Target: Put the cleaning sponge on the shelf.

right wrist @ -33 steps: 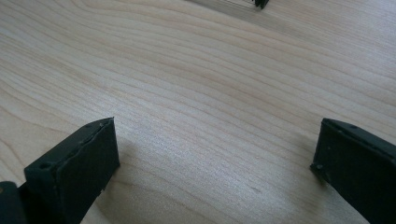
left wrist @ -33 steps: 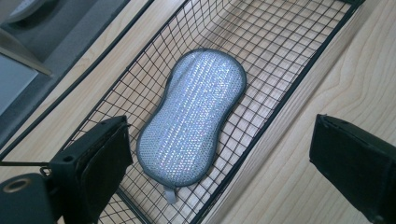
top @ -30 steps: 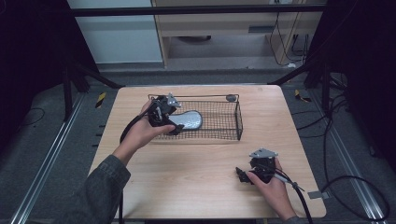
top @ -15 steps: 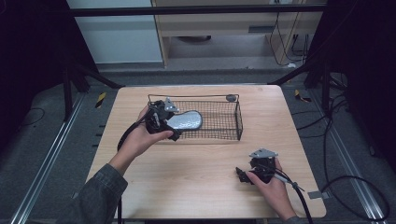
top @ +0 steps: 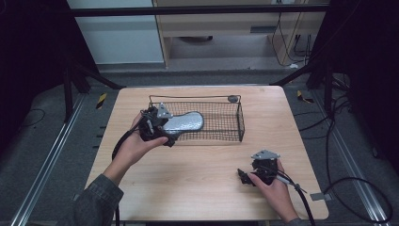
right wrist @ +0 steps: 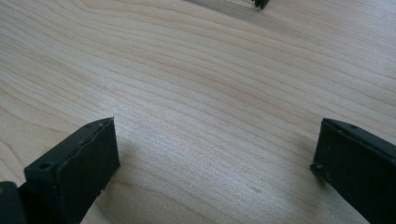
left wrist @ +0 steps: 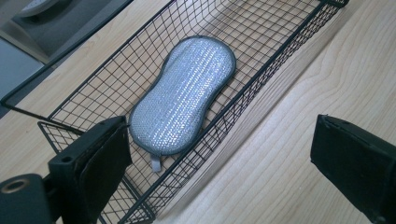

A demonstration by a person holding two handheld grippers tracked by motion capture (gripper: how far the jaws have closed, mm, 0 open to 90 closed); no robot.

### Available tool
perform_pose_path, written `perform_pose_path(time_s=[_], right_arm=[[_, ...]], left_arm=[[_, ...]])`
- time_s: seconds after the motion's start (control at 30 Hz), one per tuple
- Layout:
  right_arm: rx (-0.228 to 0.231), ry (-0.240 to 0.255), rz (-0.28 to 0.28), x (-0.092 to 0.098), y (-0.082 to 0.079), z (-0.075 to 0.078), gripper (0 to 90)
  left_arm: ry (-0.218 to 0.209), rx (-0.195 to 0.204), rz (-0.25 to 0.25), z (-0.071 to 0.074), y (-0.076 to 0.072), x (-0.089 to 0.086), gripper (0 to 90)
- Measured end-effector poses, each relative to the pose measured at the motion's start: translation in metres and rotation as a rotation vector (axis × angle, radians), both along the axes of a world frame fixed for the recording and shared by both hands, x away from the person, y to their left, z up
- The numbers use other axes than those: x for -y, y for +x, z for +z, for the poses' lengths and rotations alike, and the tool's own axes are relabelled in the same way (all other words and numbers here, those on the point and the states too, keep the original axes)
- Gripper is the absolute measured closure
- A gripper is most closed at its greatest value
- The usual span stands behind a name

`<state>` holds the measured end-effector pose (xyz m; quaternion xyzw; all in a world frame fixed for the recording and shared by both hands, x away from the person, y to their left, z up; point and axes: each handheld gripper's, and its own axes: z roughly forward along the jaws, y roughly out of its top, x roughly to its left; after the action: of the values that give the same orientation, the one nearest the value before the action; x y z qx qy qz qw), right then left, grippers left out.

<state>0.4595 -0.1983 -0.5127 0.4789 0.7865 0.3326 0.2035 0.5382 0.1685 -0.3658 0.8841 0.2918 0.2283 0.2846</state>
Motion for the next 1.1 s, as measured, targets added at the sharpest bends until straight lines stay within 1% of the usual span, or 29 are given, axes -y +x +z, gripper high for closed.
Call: perform_pose_path(time_s=[0.1, 0.13, 0.17, 0.2, 0.37, 0.4, 0.5, 0.53, 0.6, 0.67, 0.97, 1.1], right_arm=[[0.001, 0.0, 0.0, 0.0, 0.0, 0.0, 0.3], [0.001, 0.0, 0.0, 0.0, 0.0, 0.0, 0.3], [-0.002, 0.007, -0.002, 0.0, 0.0, 0.0, 0.4], [0.002, 0.001, -0.001, 0.0, 0.0, 0.0, 0.4], [-0.002, 0.006, -0.002, 0.0, 0.0, 0.0, 0.4], [-0.002, 0.006, -0.002, 0.0, 0.0, 0.0, 0.4], [0.003, 0.0, 0.0, 0.0, 0.0, 0.0, 0.4], [0.002, 0.003, -0.002, 0.0, 0.0, 0.0, 0.4], [0.003, 0.003, -0.001, 0.0, 0.0, 0.0, 0.4], [-0.002, 0.006, -0.003, 0.0, -0.001, 0.0, 0.4], [0.003, 0.003, -0.003, 0.0, -0.001, 0.0, 0.4], [0.003, 0.003, -0.003, 0.0, -0.001, 0.0, 0.4]], left_arm=[[-0.018, 0.011, 0.013, -0.001, -0.004, -0.004, 4.3], [-0.018, 0.011, 0.013, -0.001, -0.004, -0.004, 4.3], [-0.02, 0.018, 0.018, -0.001, -0.007, -0.008, 4.3], [-0.018, 0.019, 0.02, -0.002, -0.009, -0.009, 4.2], [-0.017, 0.023, 0.026, -0.003, -0.015, -0.015, 4.1], [-0.018, 0.03, 0.029, -0.003, -0.017, -0.017, 4.1], [-0.024, 0.028, 0.032, -0.004, -0.021, -0.021, 3.9], [-0.013, 0.033, 0.037, -0.005, -0.024, -0.023, 3.9], [-0.025, 0.029, 0.038, -0.007, -0.026, -0.025, 3.9], [-0.023, 0.03, 0.04, -0.008, -0.027, -0.027, 3.9], [-0.042, 0.015, 0.062, -0.023, -0.037, -0.039, 3.8], [-0.041, 0.007, 0.069, -0.031, -0.041, -0.043, 3.9]])
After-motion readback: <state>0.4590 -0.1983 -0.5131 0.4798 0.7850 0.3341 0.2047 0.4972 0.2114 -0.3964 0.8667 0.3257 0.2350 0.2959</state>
